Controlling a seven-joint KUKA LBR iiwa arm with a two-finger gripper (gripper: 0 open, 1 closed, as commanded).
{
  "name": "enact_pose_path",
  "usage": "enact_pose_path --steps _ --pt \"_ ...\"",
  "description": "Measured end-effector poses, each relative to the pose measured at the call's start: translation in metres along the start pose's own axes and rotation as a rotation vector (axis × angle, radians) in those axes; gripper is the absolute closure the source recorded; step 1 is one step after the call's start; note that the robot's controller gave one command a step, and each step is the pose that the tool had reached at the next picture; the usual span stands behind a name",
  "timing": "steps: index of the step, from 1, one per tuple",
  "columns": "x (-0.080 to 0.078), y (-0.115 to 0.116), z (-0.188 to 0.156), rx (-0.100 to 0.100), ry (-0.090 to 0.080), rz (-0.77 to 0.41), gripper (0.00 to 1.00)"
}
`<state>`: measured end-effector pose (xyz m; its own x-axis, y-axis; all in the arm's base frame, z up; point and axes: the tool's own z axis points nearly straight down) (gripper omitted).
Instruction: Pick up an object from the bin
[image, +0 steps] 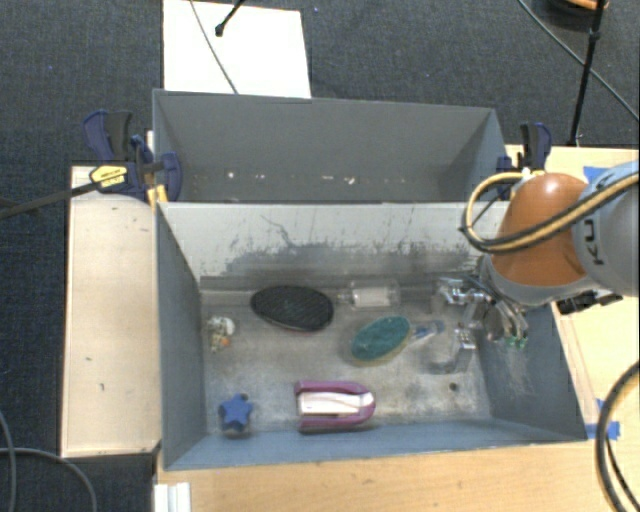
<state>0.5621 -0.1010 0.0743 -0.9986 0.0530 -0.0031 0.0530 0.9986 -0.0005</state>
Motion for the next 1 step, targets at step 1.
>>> enact_pose_path --steps 1 --pt "0.0089 0.0021 0.0034 -0.001 0.002 -0.226 0.00"
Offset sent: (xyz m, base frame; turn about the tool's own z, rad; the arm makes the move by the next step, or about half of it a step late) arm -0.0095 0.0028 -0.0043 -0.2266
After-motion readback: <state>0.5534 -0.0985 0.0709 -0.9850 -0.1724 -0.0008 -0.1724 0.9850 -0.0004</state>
